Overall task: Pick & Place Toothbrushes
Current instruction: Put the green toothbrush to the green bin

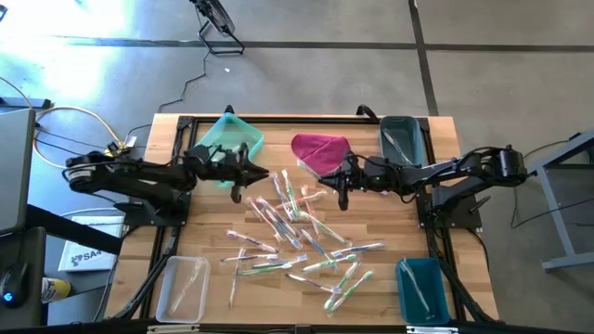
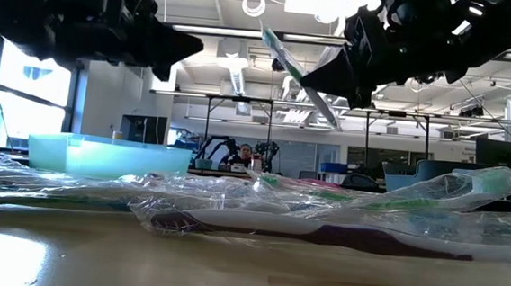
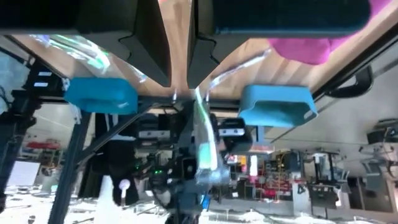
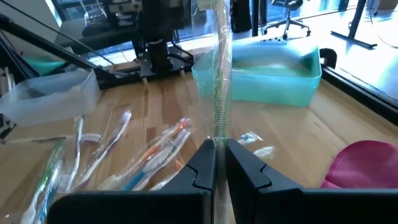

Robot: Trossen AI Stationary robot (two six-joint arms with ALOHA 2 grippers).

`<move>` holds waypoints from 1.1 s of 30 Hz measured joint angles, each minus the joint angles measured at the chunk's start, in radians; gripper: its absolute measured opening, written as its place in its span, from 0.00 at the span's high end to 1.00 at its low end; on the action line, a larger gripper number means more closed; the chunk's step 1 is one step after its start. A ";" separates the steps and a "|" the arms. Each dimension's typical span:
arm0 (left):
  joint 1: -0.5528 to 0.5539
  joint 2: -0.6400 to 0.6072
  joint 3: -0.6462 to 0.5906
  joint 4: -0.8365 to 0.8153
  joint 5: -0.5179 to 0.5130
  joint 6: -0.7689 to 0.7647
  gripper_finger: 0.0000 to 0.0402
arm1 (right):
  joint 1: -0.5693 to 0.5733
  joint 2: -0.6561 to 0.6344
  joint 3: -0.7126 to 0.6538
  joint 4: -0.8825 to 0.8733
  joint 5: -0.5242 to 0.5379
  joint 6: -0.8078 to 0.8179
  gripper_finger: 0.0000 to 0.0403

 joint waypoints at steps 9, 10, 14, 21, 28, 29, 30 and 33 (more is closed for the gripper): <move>0.000 0.189 0.141 -0.059 0.003 -0.029 0.80 | 0.001 0.000 0.000 0.015 0.012 0.017 0.97; 0.000 0.208 0.159 -0.058 0.005 -0.029 0.77 | 0.003 0.000 0.000 0.015 0.023 0.017 0.97; 0.000 0.271 0.233 -0.058 0.044 -0.030 0.64 | 0.005 0.000 0.000 0.015 0.044 0.024 0.97; -0.019 0.325 0.337 -0.069 0.063 -0.045 0.54 | 0.005 0.000 0.000 0.015 0.044 0.028 0.97; -0.062 0.385 0.404 -0.075 0.048 0.000 0.54 | 0.018 0.000 0.000 0.025 0.045 0.027 0.97; -0.063 0.392 0.410 -0.077 0.040 0.001 0.54 | 0.022 0.000 0.000 0.029 0.045 0.026 0.97; -0.063 0.398 0.415 -0.078 0.033 0.000 0.54 | 0.027 0.000 0.000 0.033 0.045 0.026 0.97; -0.065 0.414 0.427 -0.082 0.003 -0.002 0.54 | 0.044 0.000 0.000 0.039 0.045 0.025 0.97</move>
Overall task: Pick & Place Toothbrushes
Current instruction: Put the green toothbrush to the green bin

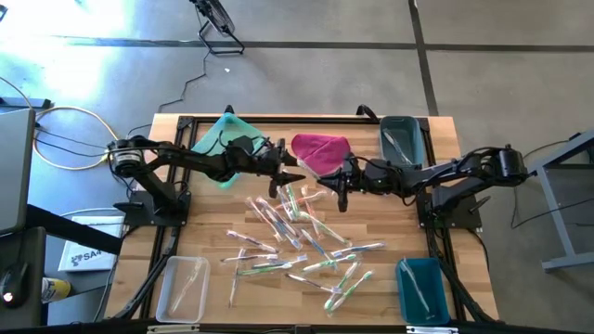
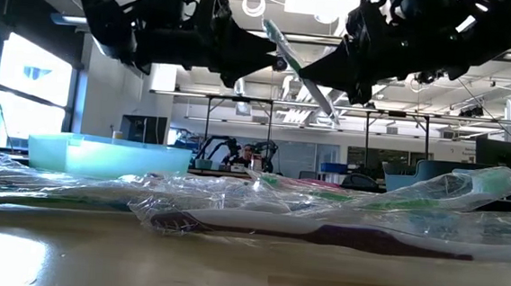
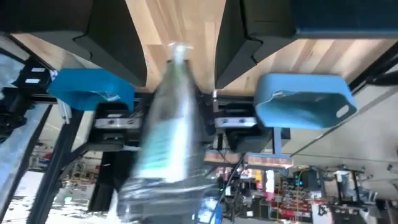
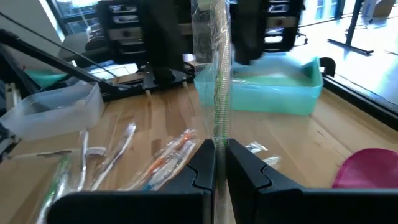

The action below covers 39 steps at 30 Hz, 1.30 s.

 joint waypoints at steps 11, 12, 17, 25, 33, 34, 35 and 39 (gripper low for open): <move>-0.015 0.000 0.007 -0.004 0.023 0.001 0.54 | 0.025 0.000 0.000 0.006 0.053 -0.001 0.97; -0.020 0.000 0.007 -0.004 0.023 0.001 0.54 | 0.025 0.000 0.000 0.006 0.053 -0.001 0.97; -0.036 0.000 0.007 0.002 0.027 0.006 0.54 | 0.025 0.000 0.000 0.019 0.056 0.001 0.97; -0.040 0.000 0.006 0.024 -0.008 0.002 0.54 | 0.028 0.000 0.000 0.030 0.056 0.003 0.97; -0.040 0.000 0.037 0.019 -0.056 0.002 0.54 | 0.040 0.000 0.000 0.028 0.056 0.003 0.97; -0.047 0.000 0.047 0.008 -0.050 0.002 0.54 | 0.039 0.000 0.000 0.028 0.056 0.003 0.97; -0.052 0.000 0.056 -0.004 -0.049 0.002 0.54 | 0.039 0.000 0.000 0.028 0.056 0.003 0.97; -0.066 0.000 0.074 -0.048 -0.046 0.026 0.54 | 0.039 0.000 0.000 0.026 0.056 0.003 0.97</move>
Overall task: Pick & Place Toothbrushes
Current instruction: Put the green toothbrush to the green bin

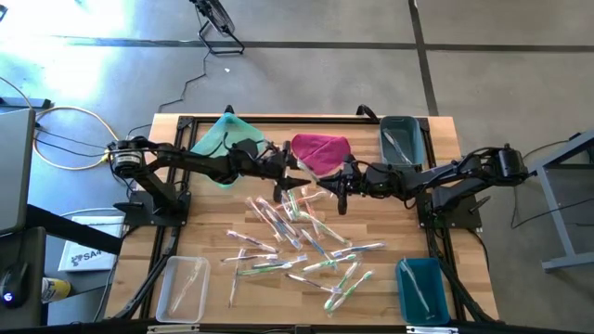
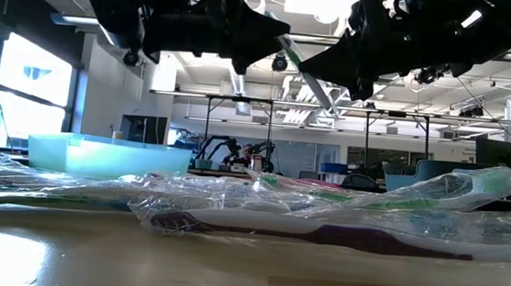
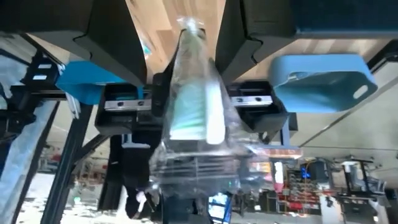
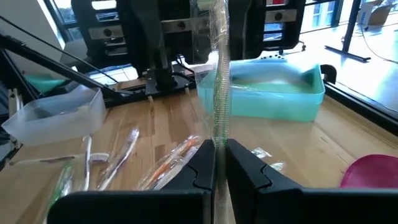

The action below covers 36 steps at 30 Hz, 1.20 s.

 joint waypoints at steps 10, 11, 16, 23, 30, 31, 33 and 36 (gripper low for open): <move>0.000 0.000 0.002 -0.010 -0.010 -0.002 0.54 | 0.000 0.000 0.000 -0.005 0.000 -0.003 0.97; 0.000 0.000 0.002 -0.010 -0.010 -0.002 0.54 | 0.000 0.000 0.000 -0.005 0.000 -0.003 0.97; 0.000 0.000 0.002 -0.011 -0.010 -0.002 0.64 | 0.000 0.000 0.000 -0.006 0.000 -0.003 0.97; 0.000 0.000 0.002 -0.011 -0.012 -0.002 0.80 | 0.000 0.000 0.000 -0.006 -0.003 -0.003 0.97; 0.000 0.000 0.002 -0.014 -0.013 -0.002 0.87 | 0.000 0.000 0.000 -0.007 -0.004 -0.004 0.97; 0.000 0.000 0.002 -0.016 -0.013 -0.002 0.88 | 0.000 0.000 0.000 -0.008 -0.004 -0.004 0.97; 0.000 0.000 0.002 -0.019 -0.013 -0.002 0.91 | 0.000 0.000 0.000 -0.010 -0.004 -0.004 0.97; 0.000 0.000 0.002 -0.019 -0.011 -0.003 0.95 | 0.000 0.000 0.000 -0.010 -0.006 -0.006 0.97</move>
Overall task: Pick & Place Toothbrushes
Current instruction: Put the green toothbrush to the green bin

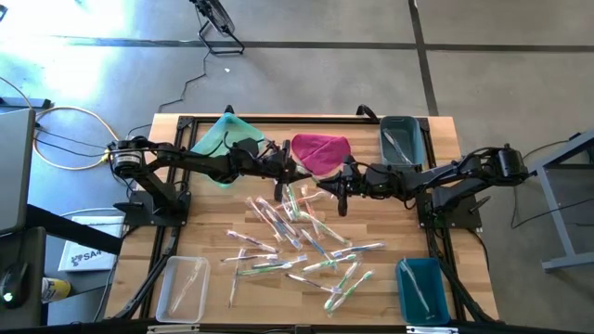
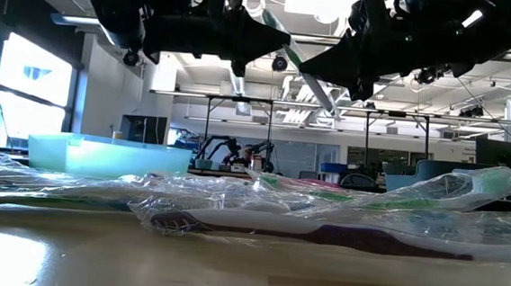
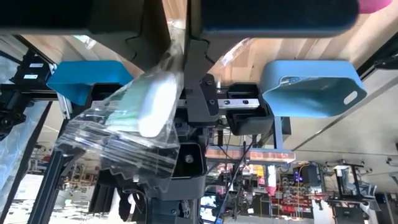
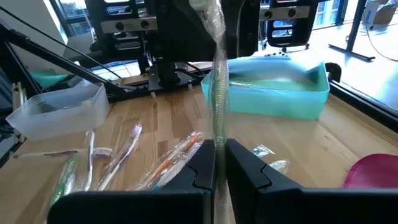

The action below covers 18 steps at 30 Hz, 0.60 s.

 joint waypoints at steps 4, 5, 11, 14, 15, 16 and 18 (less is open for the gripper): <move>0.000 0.000 0.000 -0.012 0.001 0.001 0.98 | 0.000 0.000 0.000 -0.011 -0.001 0.000 0.96; 0.000 0.000 0.000 -0.016 0.001 0.002 0.97 | 0.000 0.000 0.000 -0.016 -0.002 0.000 0.95; 0.000 0.000 0.001 -0.028 0.005 0.004 0.97 | 0.000 0.000 0.001 -0.027 -0.018 0.006 0.91; 0.000 0.000 0.001 -0.029 0.007 0.004 0.97 | 0.000 0.000 0.001 -0.029 -0.020 0.002 0.88; 0.000 0.000 0.001 -0.029 0.007 0.004 0.97 | 0.000 0.000 0.001 -0.029 -0.020 0.000 0.86; 0.000 0.000 0.001 -0.029 0.007 0.004 0.97 | -0.001 0.000 0.001 -0.028 -0.020 -0.001 0.84; 0.000 0.000 0.001 -0.028 0.007 0.004 0.97 | 0.000 0.000 0.001 -0.029 -0.024 -0.002 0.80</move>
